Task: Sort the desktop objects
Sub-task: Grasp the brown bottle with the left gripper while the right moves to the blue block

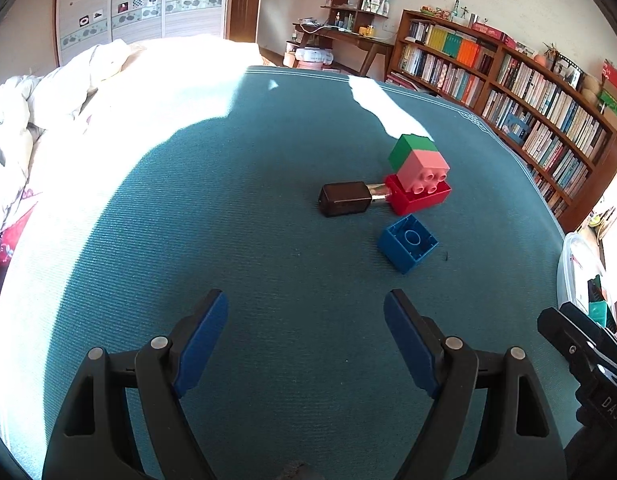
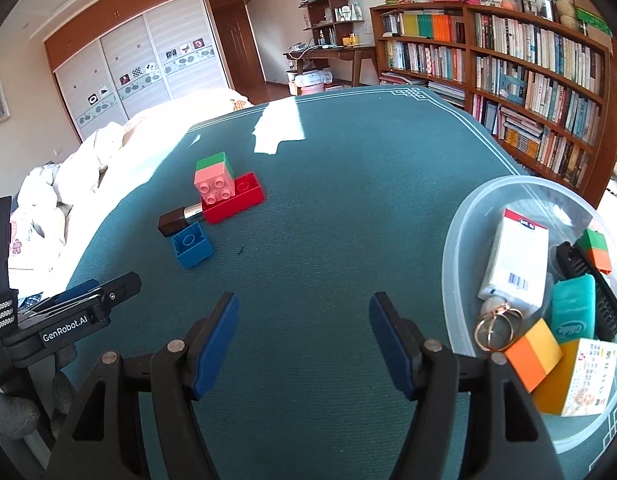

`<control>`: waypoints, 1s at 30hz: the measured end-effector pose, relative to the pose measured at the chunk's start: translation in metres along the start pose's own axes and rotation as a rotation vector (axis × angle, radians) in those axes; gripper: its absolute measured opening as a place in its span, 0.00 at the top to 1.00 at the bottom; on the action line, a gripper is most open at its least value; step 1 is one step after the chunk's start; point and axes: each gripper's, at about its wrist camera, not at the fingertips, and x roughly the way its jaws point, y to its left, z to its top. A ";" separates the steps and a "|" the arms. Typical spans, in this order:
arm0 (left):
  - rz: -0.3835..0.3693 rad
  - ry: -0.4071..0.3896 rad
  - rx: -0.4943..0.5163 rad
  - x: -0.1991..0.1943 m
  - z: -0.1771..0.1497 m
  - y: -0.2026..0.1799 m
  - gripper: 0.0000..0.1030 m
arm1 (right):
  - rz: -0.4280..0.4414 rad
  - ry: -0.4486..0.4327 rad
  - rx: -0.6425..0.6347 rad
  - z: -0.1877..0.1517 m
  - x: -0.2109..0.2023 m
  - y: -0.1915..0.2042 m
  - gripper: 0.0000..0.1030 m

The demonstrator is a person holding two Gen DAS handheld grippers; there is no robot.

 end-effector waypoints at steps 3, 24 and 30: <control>-0.011 0.005 0.008 0.005 0.009 0.000 0.19 | 0.012 0.014 -0.009 0.000 0.006 0.005 0.31; -0.048 0.057 0.261 0.074 0.065 -0.028 0.50 | 0.072 0.074 -0.072 0.000 0.031 0.029 0.31; -0.044 0.006 0.290 0.068 0.053 -0.034 0.70 | 0.108 0.086 -0.098 0.005 0.039 0.041 0.31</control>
